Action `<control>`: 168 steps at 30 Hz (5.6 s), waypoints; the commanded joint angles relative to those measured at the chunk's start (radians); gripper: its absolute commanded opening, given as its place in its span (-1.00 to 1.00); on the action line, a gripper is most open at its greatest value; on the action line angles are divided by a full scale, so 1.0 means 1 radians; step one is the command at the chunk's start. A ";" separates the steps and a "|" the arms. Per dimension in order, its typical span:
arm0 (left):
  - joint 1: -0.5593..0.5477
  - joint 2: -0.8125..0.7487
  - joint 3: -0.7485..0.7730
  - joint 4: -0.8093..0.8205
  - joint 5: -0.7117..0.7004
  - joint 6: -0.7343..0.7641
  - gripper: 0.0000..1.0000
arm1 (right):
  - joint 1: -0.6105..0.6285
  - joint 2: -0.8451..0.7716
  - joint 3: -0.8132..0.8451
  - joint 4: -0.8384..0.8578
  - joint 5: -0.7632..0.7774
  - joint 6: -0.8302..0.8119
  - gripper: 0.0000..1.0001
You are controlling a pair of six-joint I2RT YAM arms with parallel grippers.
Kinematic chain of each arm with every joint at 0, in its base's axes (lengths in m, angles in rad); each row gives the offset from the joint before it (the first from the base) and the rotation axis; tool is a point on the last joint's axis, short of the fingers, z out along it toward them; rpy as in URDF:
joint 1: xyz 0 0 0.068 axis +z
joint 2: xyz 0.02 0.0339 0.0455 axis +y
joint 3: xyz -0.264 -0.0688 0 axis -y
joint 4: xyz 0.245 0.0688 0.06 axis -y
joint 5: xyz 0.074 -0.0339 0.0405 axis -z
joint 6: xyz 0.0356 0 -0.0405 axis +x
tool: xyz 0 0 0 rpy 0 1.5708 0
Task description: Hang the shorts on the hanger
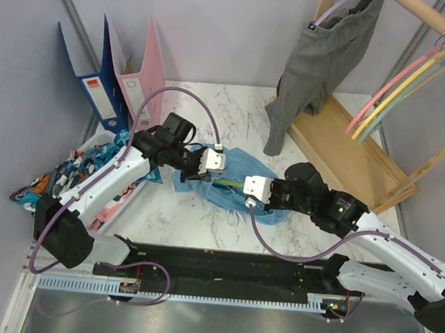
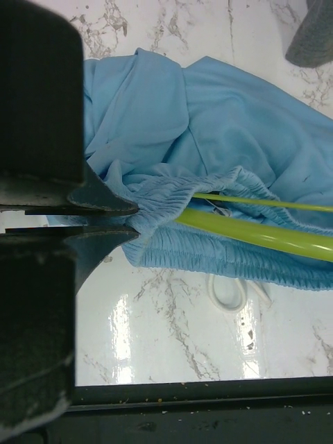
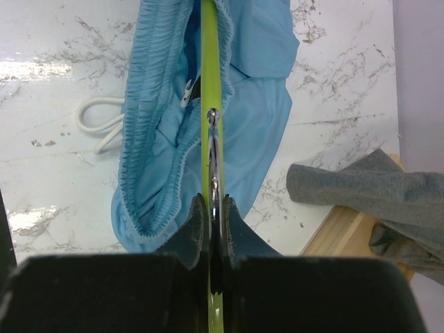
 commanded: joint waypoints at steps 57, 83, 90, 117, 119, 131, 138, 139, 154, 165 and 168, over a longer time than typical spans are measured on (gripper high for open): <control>-0.027 -0.086 -0.173 0.207 -0.004 0.186 -0.96 | 0.011 0.047 -0.093 0.550 -0.191 0.110 -1.00; -0.024 -0.296 -0.339 0.258 0.063 0.298 -0.97 | -0.330 0.226 0.125 -0.019 -0.305 0.582 0.61; -0.024 -0.279 -0.322 0.260 0.068 0.254 -0.97 | -0.331 0.327 0.011 0.010 -0.302 0.539 0.45; 0.072 -0.314 -0.290 0.204 0.054 0.109 -0.97 | -0.286 0.390 -0.108 0.060 0.048 0.392 -1.00; 0.121 -0.334 -0.296 0.177 0.062 0.132 -0.96 | -0.342 0.358 -0.116 0.046 0.037 0.369 -1.00; 0.315 -0.376 -0.306 0.079 0.066 0.206 -0.96 | -0.572 0.294 -0.144 -0.005 0.022 0.268 -1.00; 0.355 -0.403 -0.343 0.068 -0.026 0.280 -0.96 | -0.676 0.309 -0.128 -0.005 0.059 0.231 -1.00; 0.355 -0.400 -0.348 0.072 -0.065 0.281 -0.96 | -0.696 0.314 -0.125 -0.005 0.066 0.227 -1.00; 0.346 -0.241 -0.296 0.063 -0.322 0.194 -0.96 | -0.733 0.215 -0.076 -0.071 0.042 0.225 -1.00; 0.175 -0.117 -0.267 0.098 -0.560 0.063 -0.97 | -0.735 0.174 0.000 -0.146 0.016 0.231 -1.00; 0.125 -0.094 -0.245 0.100 -0.581 0.024 -0.97 | -0.733 0.157 0.036 -0.177 -0.019 0.228 -1.00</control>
